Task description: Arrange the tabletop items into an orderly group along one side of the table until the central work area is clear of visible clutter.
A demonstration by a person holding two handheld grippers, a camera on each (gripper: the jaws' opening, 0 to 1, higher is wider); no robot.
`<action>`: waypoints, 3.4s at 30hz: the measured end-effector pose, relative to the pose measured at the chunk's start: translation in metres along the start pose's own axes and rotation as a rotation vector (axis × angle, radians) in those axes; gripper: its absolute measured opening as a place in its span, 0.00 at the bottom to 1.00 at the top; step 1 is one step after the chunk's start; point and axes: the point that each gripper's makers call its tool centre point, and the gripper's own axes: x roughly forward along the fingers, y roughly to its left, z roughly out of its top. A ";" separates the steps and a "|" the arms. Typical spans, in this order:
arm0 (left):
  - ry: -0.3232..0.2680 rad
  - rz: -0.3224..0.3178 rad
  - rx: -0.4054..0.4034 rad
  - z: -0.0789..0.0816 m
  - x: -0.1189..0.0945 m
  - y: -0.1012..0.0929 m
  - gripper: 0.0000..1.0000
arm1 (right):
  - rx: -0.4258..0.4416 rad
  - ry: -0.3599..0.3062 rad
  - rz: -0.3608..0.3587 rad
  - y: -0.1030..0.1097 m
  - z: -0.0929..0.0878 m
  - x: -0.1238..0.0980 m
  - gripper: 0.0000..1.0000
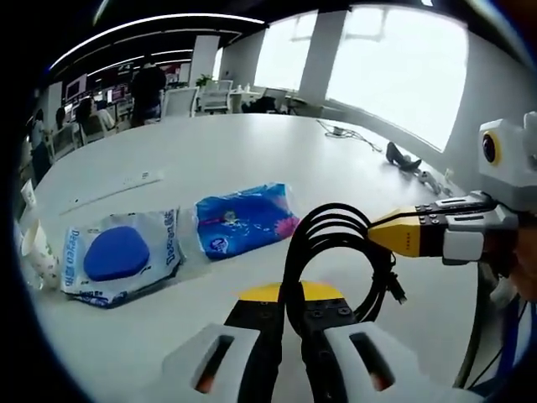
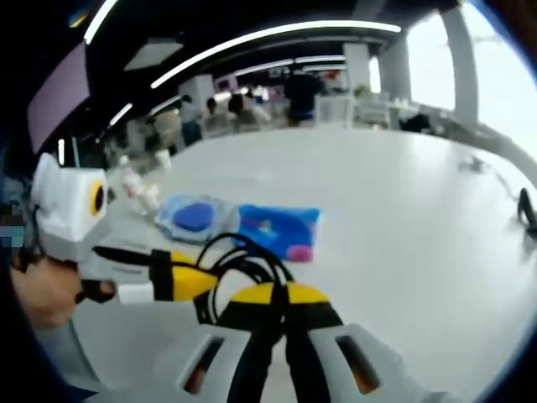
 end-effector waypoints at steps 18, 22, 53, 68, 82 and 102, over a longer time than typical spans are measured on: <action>0.043 0.048 -0.016 -0.009 0.022 0.012 0.05 | 0.016 0.041 0.064 -0.011 -0.013 0.029 0.00; 0.043 0.057 -0.016 -0.009 0.025 0.016 0.05 | 0.029 0.046 0.068 -0.013 -0.013 0.034 0.00; 0.085 0.067 -0.011 -0.019 0.041 0.027 0.07 | 0.060 0.102 0.064 -0.020 -0.029 0.060 0.00; 0.084 0.070 -0.006 -0.019 0.041 0.027 0.08 | 0.070 0.102 0.060 -0.020 -0.029 0.060 0.00; 0.053 0.147 -0.012 -0.012 0.035 0.050 0.46 | 0.022 0.060 0.019 -0.024 -0.015 0.057 0.46; 0.036 0.195 0.039 -0.011 -0.006 0.075 0.73 | -0.065 -0.038 0.075 0.004 0.006 0.042 0.68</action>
